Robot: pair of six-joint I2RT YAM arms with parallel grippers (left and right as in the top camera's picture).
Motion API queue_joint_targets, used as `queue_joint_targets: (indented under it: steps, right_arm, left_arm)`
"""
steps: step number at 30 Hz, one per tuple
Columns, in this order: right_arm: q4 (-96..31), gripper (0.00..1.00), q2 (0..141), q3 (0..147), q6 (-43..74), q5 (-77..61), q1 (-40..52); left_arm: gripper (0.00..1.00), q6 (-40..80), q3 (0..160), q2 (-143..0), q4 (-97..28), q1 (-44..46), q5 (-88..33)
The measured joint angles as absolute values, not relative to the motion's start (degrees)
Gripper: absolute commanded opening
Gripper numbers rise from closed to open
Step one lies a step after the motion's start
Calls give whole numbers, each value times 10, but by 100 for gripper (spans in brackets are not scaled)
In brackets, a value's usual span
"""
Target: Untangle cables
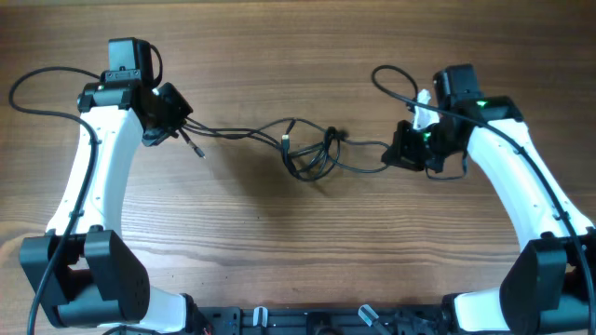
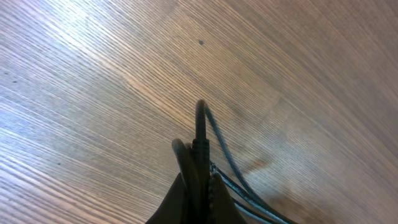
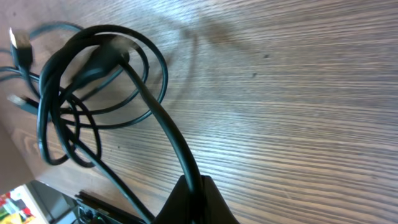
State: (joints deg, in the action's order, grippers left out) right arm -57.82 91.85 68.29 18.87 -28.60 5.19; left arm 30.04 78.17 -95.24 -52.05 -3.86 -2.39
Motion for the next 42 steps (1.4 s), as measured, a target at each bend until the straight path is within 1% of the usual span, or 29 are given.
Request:
queue_joint_targets:
  steps: [4, 7, 10, 14, 15, 16, 17, 18, 19, 20, 21, 22, 24, 26, 27, 30, 31, 33, 36, 37, 39, 42]
  right_arm:
    - [-592, 4, 919, 683, 181, -289, 1]
    - [-597, 4, 919, 683, 181, -275, -67]
    - [-598, 4, 918, 683, 180, -262, -102]
    - [-596, 4, 918, 683, 181, -229, -103]
    - [-595, 5, 918, 683, 181, -225, -103]
    - [-595, 13, 918, 683, 181, -224, -103]
    - [-594, 31, 918, 683, 168, -231, -103]
    - [-594, 52, 918, 683, 154, -238, -100]
    - [-594, 72, 918, 683, 131, -249, -94]
    - [-598, 89, 918, 683, 111, -263, -83]
    - [-606, 96, 918, 683, 70, -293, -55]
    - [-613, 99, 918, 683, 46, -316, -33]
    - [-622, 100, 917, 683, -3, -354, 15]
    - [-614, 100, 917, 683, -18, -358, 48]
    - [-608, 100, 916, 683, -7, -343, 57]
    - [-587, 100, 916, 683, 40, -298, 63]
    - [-578, 100, 916, 683, 55, -289, 63]
    - [-564, 100, 916, 683, 74, -280, 63]
    - [-547, 100, 916, 683, 95, -270, 63]
    - [-547, 100, 916, 683, 98, -269, 63]
    - [-547, 100, 916, 683, 103, -269, 63]
    - [-548, 100, 916, 683, 105, -268, 63]
  left_arm:
    - [4, 300, 781, -955, -535, -39, -6]
    - [4, 298, 781, -959, -537, -39, -3]
    - [4, 296, 781, -960, -538, -38, -3]
    - [4, 296, 781, -960, -539, -38, 14]
    - [9, 297, 781, -960, -539, -37, 29]
    - [18, 304, 781, -960, -538, -39, 48]
    - [27, 312, 781, -960, -536, -42, 57]
    - [35, 312, 781, -961, -531, -45, 59]
    - [45, 309, 781, -961, -523, -48, 52]
    - [60, 289, 781, -961, -514, -48, 28]
    - [63, 250, 781, -961, -507, -41, -22]
    - [67, 216, 781, -961, -505, -32, -71]
    - [70, 113, 781, -961, -505, -2, -229]
    - [71, 53, 781, -961, -505, 15, -334]
    - [71, 25, 781, -961, -505, 18, -380]
    - [70, -11, 781, -961, -505, 18, -438]
    - [66, -19, 781, -961, -508, 18, -451]
    - [63, -26, 782, -961, -527, 20, -457]
    - [65, -38, 781, -961, -582, 58, -418]
    - [65, -28, 781, -961, -583, 83, -379]
    - [63, 15, 780, -961, -555, 136, -286]
    - [58, 91, 780, -964, -468, 184, -170]
